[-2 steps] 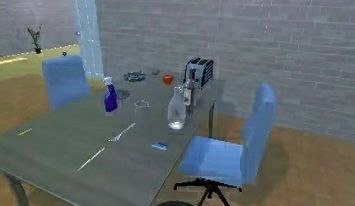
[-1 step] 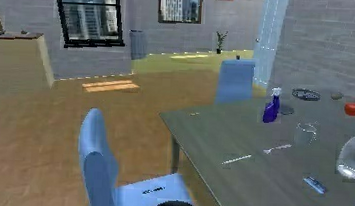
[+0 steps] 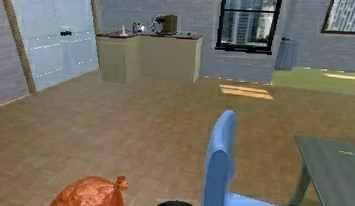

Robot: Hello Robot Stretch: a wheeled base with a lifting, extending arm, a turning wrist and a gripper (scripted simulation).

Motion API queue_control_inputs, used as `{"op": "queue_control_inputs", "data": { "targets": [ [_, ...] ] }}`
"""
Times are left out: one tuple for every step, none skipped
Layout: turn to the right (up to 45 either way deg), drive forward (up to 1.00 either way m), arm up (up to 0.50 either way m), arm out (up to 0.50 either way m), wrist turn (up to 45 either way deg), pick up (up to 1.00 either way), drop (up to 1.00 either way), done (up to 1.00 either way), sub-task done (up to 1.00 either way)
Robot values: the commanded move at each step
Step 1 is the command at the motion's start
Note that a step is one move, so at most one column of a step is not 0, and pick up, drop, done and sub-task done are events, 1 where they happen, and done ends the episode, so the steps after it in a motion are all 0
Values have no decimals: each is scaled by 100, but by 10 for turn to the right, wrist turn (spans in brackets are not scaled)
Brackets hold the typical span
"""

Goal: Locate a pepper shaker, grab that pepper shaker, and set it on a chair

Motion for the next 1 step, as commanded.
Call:
{"op": "queue_control_inputs", "data": {
  "targets": [
    [0,30,0,0,0,0,0,0,0]
  ]
}}
